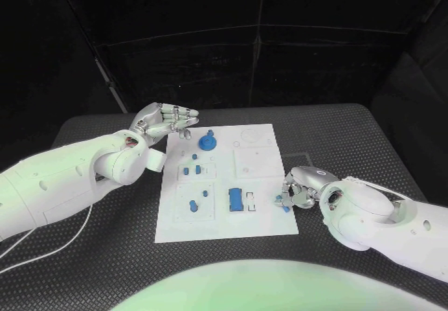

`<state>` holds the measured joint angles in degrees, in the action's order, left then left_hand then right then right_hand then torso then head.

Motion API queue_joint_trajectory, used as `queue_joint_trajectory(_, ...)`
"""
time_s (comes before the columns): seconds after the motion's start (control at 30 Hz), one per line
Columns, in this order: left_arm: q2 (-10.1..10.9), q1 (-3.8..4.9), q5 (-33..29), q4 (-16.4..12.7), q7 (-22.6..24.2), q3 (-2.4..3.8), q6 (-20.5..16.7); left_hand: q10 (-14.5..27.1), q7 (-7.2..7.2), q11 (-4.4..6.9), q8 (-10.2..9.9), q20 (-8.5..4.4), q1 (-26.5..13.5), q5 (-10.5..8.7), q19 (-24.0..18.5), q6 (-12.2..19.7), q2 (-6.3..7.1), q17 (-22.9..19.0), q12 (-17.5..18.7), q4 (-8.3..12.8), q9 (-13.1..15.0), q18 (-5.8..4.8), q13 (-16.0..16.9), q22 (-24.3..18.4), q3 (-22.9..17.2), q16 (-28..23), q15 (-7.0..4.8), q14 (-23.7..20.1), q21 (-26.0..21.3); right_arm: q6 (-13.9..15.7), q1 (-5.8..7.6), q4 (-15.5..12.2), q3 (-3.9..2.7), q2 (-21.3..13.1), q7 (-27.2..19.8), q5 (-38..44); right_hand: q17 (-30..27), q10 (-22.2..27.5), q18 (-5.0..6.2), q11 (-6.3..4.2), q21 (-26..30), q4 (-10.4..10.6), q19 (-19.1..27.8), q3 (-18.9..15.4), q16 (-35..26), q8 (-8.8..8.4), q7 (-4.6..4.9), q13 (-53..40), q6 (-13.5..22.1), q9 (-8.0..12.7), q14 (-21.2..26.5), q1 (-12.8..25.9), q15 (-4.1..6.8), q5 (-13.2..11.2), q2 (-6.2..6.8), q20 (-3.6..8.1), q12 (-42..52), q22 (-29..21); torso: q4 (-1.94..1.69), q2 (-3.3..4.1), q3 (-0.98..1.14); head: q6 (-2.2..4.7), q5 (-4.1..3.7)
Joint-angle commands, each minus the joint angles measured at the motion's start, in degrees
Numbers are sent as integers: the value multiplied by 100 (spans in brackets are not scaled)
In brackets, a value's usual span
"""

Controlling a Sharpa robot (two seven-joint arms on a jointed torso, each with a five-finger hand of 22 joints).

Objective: Assemble the parts on the task board

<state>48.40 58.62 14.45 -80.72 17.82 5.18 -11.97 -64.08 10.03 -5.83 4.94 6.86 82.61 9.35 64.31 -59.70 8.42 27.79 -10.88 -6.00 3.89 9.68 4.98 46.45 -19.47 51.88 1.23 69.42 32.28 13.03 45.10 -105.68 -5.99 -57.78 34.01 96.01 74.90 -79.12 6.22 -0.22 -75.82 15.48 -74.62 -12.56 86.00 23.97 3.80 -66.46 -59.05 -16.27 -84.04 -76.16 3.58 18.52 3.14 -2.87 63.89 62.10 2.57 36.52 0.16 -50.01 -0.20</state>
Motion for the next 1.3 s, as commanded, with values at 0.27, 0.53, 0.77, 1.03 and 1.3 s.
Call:
queue_joint_trajectory(0.27,-6,7,-22,-2,-3,5,93,48,-14,-17,34,20,-26,-37,-39,12,-53,-12,-38,13,1,75,1,-12,26,-21,0,-43,-26,-651,-66,-29,37,33,215,304,525,25,-51,-37,53,-35,27,-42,-45,-32,-5,13,-14,-29,-400,-175,59,-27,55,50,-55,-31,-5,-1,-1,1,-3)
queue_joint_trajectory(0.53,-5,3,-22,0,-17,5,108,53,-15,-18,34,21,-31,-37,-42,15,-52,-14,-40,12,0,75,0,-14,29,-23,1,-47,-30,-610,-70,-16,38,108,298,483,537,74,-50,-102,63,-375,8,371,-50,-76,-48,33,-14,-99,-404,-1058,122,724,-266,103,-134,-18,1,-4,-2,1,16)
queue_joint_trajectory(0.77,-5,-3,-22,-2,-14,5,111,57,-17,-17,34,22,-29,-36,-45,17,-54,-16,-41,14,0,75,0,-16,29,-25,2,-52,-34,-115,-71,-139,37,83,306,222,620,39,-73,-116,17,-278,-50,966,-15,-153,-68,16,-31,-134,-424,-1225,125,1008,-284,122,-150,66,14,-7,0,1,37)
queue_joint_trajectory(1.03,-6,-7,-22,-8,-12,5,107,60,-20,-15,36,22,-23,-35,-51,17,-56,-19,-46,19,0,75,-1,-19,27,-29,1,-61,-40,436,-67,-372,34,-11,256,-461,652,-8,-77,-108,1,40,-67,1594,-5,-209,-64,-1,-43,-221,-429,-994,124,1215,45,119,-158,104,-3,-2,-9,1,37)
queue_joint_trajectory(1.3,12,-8,-22,-22,-13,5,94,60,-20,-15,36,22,-23,-35,-51,17,-56,-19,-46,19,0,75,-1,-19,27,-29,1,-61,-40,981,-63,-513,31,37,137,-847,679,-37,-81,-100,-10,105,-81,1856,5,-232,-57,-31,-53,-272,-435,-762,118,1209,207,112,-136,133,2,3,-10,1,62)
